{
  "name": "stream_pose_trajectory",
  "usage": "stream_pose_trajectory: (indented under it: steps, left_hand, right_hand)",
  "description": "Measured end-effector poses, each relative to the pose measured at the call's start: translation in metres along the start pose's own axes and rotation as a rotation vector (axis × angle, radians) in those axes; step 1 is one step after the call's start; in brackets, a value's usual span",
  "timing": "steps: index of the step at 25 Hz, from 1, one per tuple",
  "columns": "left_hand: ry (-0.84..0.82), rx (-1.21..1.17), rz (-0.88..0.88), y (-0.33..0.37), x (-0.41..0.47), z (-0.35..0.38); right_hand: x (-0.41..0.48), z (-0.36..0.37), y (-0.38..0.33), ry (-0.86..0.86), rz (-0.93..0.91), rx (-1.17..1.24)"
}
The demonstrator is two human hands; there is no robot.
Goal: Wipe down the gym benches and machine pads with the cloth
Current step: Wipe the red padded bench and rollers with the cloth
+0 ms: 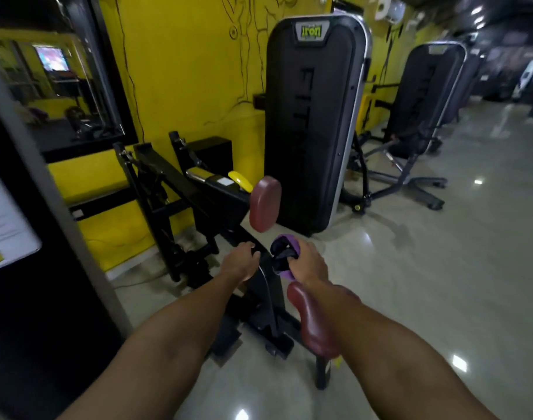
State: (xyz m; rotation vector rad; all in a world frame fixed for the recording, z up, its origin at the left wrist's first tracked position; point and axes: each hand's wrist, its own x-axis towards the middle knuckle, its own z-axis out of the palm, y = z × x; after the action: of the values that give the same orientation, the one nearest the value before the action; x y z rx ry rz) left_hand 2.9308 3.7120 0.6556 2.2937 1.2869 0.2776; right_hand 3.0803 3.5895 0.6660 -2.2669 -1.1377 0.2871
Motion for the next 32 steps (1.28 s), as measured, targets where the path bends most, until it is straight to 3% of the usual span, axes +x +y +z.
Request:
stream_pose_trajectory:
  steps: [3,12,17,25,30,32]
  left_hand:
    - [0.063,-0.014,-0.018,0.015,0.061,0.001]
    - [0.307,-0.086,0.047,0.013,0.186,-0.008]
    - [0.365,-0.127,0.255,0.003,0.25,-0.017]
    - [0.292,-0.106,0.539,-0.009,0.329,-0.027]
    - [0.254,-0.147,0.649,0.01,0.359,-0.025]
    - [0.261,-0.194,0.682,0.01,0.36,-0.022]
  right_hand:
    - [0.075,0.004,-0.002,-0.006,-0.01,0.071]
    - [0.215,0.029,-0.053,0.157,0.032,0.658]
    - [0.255,0.075,-0.07,0.126,-0.072,0.633]
    - [0.321,0.099,-0.086,0.338,0.064,0.49]
    - [0.382,0.099,-0.042,0.203,0.287,0.866]
    - [0.387,0.125,-0.02,0.123,0.465,0.992]
